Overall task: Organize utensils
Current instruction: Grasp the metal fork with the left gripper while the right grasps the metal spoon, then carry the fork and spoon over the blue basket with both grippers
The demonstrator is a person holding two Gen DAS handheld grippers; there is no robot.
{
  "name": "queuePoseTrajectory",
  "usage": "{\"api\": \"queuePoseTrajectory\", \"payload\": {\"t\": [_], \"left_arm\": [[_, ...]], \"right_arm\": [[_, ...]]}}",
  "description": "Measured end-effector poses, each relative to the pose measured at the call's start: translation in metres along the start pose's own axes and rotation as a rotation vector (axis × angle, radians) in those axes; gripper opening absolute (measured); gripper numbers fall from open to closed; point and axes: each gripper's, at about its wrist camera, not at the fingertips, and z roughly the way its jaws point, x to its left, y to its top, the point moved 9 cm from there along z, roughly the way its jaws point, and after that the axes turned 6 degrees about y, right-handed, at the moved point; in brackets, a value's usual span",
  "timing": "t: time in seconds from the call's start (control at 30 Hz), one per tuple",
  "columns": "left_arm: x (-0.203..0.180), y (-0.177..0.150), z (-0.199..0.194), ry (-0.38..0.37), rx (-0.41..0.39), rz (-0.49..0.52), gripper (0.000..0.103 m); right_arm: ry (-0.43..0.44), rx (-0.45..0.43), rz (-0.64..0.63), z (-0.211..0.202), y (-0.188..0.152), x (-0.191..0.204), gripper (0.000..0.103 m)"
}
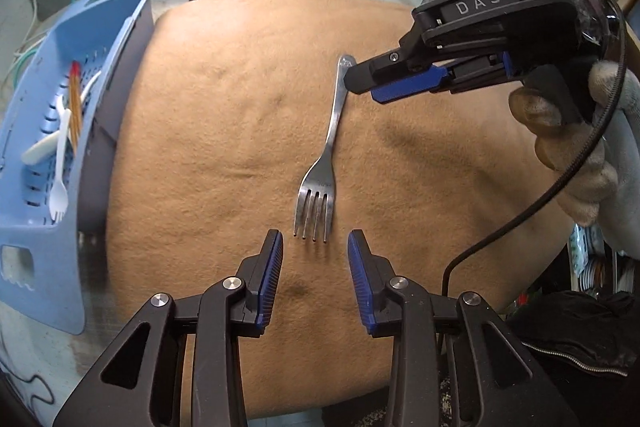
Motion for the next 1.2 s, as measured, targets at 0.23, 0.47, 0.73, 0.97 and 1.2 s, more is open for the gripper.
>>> {"api": "queuePoseTrajectory", "payload": {"t": [0.23,0.47,0.73,0.97,1.2], "left_arm": [[0.0,0.002,0.011,-0.008,0.008,-0.001,0.032],[-0.001,0.001,0.018,-0.006,0.009,0.012,0.032],[-0.007,-0.002,0.021,-0.001,0.001,0.036,0.032],[-0.012,-0.004,0.02,0.008,-0.011,0.055,0.021],[-0.008,-0.001,0.018,-0.012,-0.02,0.039,0.021]], "right_arm": [[0.032,0.019,0.047,0.016,-0.006,-0.003,0.032],[0.045,0.019,0.074,0.026,-0.007,-0.003,0.032],[0.052,0.004,0.111,0.033,-0.005,-0.003,0.03],[0.028,-0.004,0.147,0.037,-0.002,-0.009,0.013],[0.029,-0.008,0.154,0.036,-0.001,-0.011,0.01]]}}
